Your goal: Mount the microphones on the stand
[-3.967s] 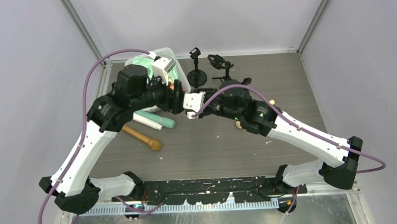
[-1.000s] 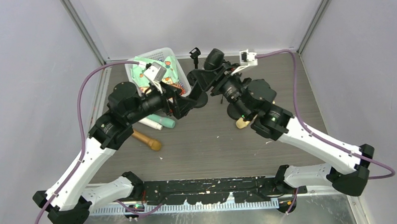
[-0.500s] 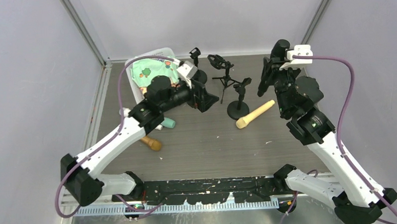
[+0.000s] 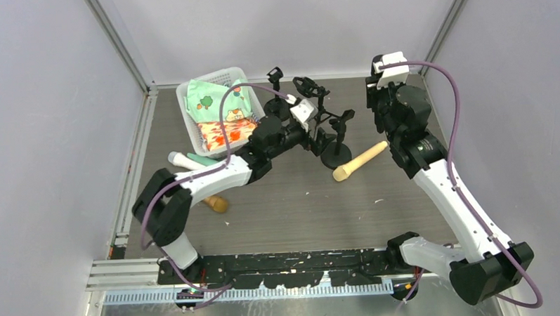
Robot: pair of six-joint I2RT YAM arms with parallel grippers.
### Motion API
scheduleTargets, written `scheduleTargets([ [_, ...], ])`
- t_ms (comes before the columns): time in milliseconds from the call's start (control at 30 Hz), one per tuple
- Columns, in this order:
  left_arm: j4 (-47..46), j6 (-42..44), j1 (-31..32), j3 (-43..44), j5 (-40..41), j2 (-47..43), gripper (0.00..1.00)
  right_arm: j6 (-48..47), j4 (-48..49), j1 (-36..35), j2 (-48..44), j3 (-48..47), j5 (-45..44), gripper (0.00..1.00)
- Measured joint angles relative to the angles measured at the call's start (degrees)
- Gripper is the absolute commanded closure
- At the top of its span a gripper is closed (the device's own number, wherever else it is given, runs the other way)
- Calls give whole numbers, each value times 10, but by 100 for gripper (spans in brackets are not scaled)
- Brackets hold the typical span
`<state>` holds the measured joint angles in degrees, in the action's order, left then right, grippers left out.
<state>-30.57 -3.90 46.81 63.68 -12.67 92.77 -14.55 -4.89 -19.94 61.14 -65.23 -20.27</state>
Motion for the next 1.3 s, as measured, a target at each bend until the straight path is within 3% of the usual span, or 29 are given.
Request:
scheduleTargets([
  [300,-97,42,11,26,35,126,4,-21,42,37,35,0,92,99],
  [900,-164,44,18,67,17,183,8,-119,125,54,93,17,218,99],
  [1300,-164,44,18,111,16,230,17,-156,198,65,117,89,285,97],
])
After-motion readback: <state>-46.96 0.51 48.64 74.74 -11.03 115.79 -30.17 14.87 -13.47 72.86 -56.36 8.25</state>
